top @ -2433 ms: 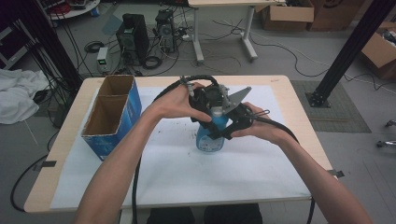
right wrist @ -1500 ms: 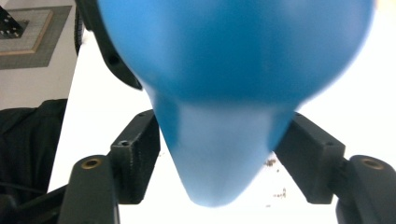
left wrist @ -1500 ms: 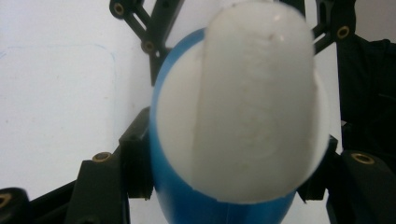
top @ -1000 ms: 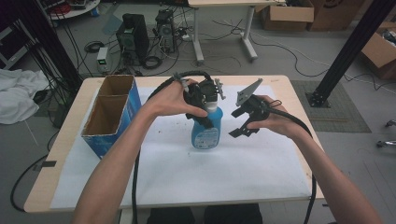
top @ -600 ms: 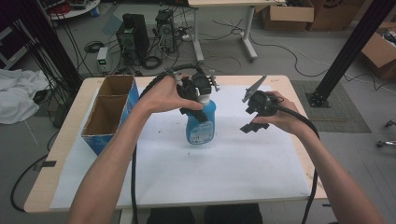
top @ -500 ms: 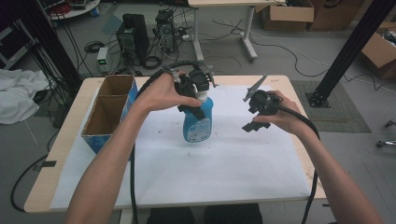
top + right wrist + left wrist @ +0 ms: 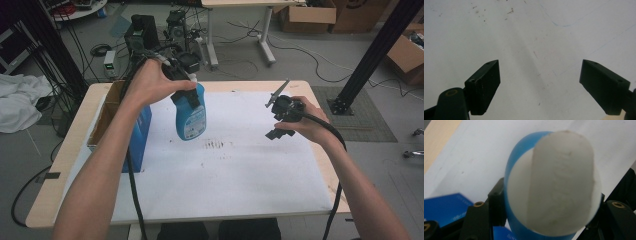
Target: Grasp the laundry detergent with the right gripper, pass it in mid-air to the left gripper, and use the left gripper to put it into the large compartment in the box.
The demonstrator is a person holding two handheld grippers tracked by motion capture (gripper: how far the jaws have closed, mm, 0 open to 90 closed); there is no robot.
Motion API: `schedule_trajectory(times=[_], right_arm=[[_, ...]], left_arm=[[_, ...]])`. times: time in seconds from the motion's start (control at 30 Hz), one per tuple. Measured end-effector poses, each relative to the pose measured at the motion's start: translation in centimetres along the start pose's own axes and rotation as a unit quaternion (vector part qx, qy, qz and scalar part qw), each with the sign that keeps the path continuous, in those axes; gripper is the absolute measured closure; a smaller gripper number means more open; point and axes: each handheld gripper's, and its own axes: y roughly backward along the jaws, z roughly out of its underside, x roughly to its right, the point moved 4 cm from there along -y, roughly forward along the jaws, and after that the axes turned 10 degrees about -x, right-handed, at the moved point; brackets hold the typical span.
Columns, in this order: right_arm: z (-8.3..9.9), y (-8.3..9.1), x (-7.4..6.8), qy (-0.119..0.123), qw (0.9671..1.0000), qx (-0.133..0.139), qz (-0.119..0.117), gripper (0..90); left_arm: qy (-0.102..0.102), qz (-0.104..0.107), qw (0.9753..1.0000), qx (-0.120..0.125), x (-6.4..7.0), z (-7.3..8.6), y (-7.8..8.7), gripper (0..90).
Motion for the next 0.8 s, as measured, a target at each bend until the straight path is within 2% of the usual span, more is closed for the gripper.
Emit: schedule_trajectory(times=[0.1, 0.2, 0.4, 0.63, 0.8], right_arm=[[0.2, -0.1, 0.2, -0.004, 1.0000, -0.006, 0.003, 16.8], [0.3, -0.2, 0.3, -0.007, 0.9999, -0.014, 0.006, 16.8], [0.8, -0.5, 0.7, -0.018, 0.9995, -0.023, 0.010, 17.0], [1.4, -0.7, 1.1, -0.029, 0.9988, -0.034, 0.021, 17.3], [1.6, -0.6, 1.2, -0.031, 0.9987, -0.036, 0.020, 17.3]], left_arm=[[0.040, -0.003, 0.9992, 0.000, -0.8, 0.7, 1.2, 38.2], [0.075, 0.001, 0.9971, 0.007, -1.6, 1.5, 2.3, 38.3], [0.126, 0.002, 0.9919, 0.018, -3.1, 3.0, 4.4, 38.3], [0.189, -0.012, 0.9814, 0.028, -4.7, 5.0, 6.7, 38.3], [0.231, -0.023, 0.9721, 0.034, -5.9, 6.8, 7.9, 38.3]])
